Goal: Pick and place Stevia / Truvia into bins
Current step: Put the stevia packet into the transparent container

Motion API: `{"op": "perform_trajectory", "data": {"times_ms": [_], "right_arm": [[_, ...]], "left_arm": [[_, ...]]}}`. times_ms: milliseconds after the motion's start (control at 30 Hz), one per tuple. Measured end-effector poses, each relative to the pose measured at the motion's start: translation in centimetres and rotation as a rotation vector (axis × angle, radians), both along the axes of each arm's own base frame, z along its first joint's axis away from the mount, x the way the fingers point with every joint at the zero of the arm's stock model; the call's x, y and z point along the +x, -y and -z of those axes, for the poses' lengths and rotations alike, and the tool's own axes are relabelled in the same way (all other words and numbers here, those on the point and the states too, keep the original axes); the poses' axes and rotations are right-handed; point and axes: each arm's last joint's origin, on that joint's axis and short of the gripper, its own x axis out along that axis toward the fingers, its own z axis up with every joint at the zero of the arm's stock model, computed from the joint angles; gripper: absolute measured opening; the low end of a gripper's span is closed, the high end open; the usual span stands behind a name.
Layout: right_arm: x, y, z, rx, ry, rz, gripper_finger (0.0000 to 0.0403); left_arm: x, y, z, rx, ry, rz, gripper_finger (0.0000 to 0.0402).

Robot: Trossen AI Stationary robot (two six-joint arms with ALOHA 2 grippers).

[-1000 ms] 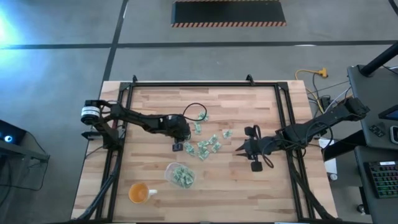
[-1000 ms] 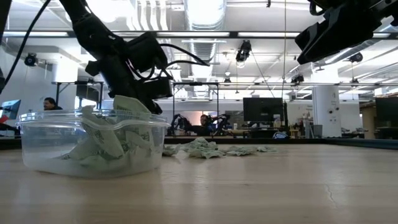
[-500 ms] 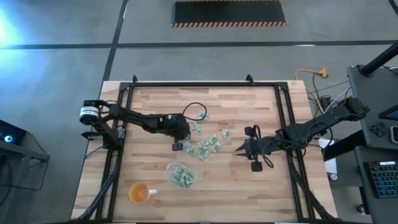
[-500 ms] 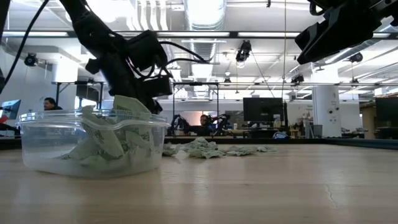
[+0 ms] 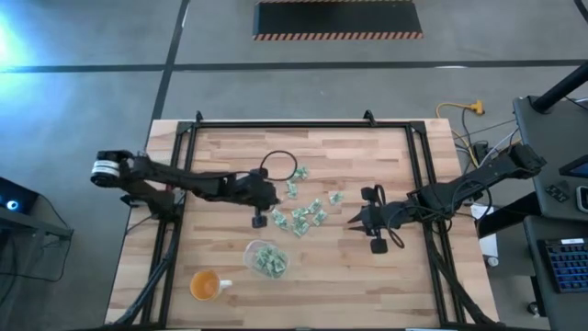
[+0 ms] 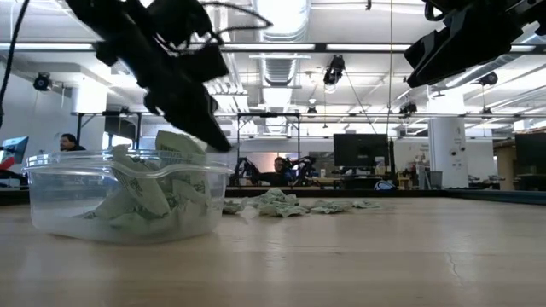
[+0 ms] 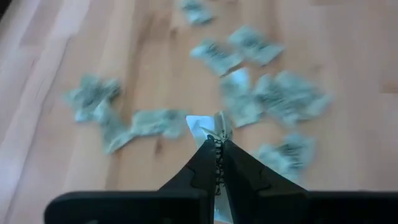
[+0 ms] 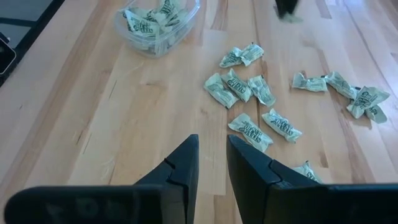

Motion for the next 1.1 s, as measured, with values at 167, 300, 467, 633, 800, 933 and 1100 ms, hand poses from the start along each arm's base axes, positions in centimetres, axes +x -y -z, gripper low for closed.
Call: {"op": "perform_trajectory", "data": {"times_ms": [167, 300, 467, 633, 800, 933, 1100], "right_arm": [[0.0, 0.0, 0.0, 0.000, 0.001, 0.000, 0.0072], [0.0, 0.0, 0.0, 0.002, 0.007, 0.000, 0.0072], [0.1, 0.0, -0.1, 0.005, 0.014, 0.000, 0.0072], [0.1, 0.0, 0.0, 0.007, 0.015, 0.001, 0.0073], [0.0, 0.0, 0.2, 0.007, 0.011, 0.002, 0.0072], [0.0, 0.0, 0.4, 0.006, 0.008, 0.003, 0.0072], [-0.1, 0.0, 0.5, 0.005, 0.006, 0.002, 0.0072]], "left_arm": [[-0.9, 2.5, -1.2, -0.052, 0.028, 0.152, 0.0008], [-1.3, 4.3, -1.5, -0.101, 0.026, 0.272, 0.0008], [-1.5, 6.2, -1.0, -0.217, -0.001, 0.455, 0.0008], [-1.3, 7.3, 0.8, -0.296, -0.067, 0.556, 0.0008], [-0.5, 7.8, 3.2, -0.357, -0.142, 0.599, 0.0008], [0.1, 8.1, 4.4, -0.441, -0.207, 0.574, 0.0008], [0.4, 8.1, 4.3, -0.461, -0.215, 0.552, 0.0008]]}}
